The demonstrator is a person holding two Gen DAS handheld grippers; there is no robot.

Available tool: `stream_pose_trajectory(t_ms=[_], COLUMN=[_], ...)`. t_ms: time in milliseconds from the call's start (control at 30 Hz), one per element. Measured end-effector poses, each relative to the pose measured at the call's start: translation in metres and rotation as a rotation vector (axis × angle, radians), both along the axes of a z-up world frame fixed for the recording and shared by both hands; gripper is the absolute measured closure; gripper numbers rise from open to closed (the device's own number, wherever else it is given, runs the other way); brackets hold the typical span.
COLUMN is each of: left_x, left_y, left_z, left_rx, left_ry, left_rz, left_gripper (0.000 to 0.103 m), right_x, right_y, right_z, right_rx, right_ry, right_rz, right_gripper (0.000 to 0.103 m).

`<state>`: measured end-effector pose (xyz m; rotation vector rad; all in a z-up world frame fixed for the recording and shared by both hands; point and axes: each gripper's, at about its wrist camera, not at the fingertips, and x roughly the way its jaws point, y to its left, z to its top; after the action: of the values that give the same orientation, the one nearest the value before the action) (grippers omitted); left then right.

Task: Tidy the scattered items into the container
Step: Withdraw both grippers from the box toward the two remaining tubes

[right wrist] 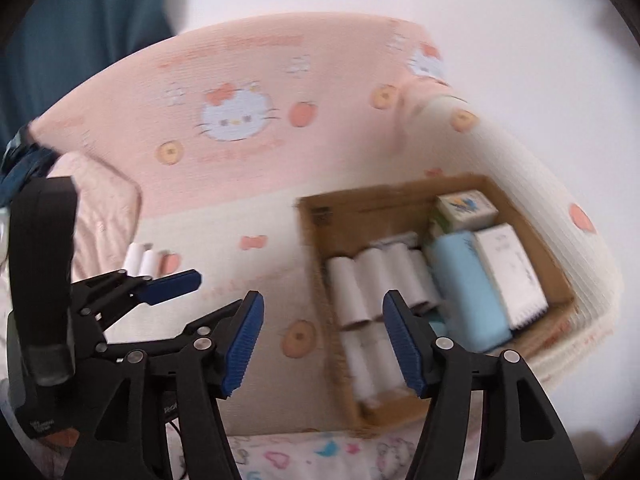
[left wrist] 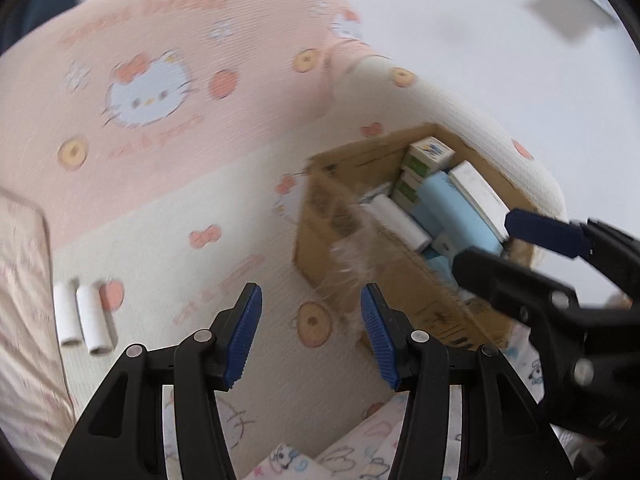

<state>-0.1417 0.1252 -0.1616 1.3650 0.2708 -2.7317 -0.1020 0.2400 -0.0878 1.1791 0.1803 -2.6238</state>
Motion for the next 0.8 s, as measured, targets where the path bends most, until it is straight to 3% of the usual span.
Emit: stream_pose_trajectory(t_ms=[167,567,800], left_x=[0.021,0.078,0.097], left_y=[-0.042,-0.139,-0.177], left_z=[-0.003,-0.024,-0.040], left_rx=[-0.006,0.069,0.052], left_ry=[-0.002,-0.060,-0.082], left_rz=[0.097,0.393,0.484], left_gripper=[0.047,0.047,0.047], right_x=[-0.004,-0.027,-0.035], right_y=[-0.037,-0.121,-0.168], right_z=[-0.006,-0.027,-0.036], right_rx=[0.008,0.122,0.174], right_ry=[0.024,0.009,0.016], right_rz=[0.080,0.297,0.454], right_gripper=[0.043,0.042,0.042])
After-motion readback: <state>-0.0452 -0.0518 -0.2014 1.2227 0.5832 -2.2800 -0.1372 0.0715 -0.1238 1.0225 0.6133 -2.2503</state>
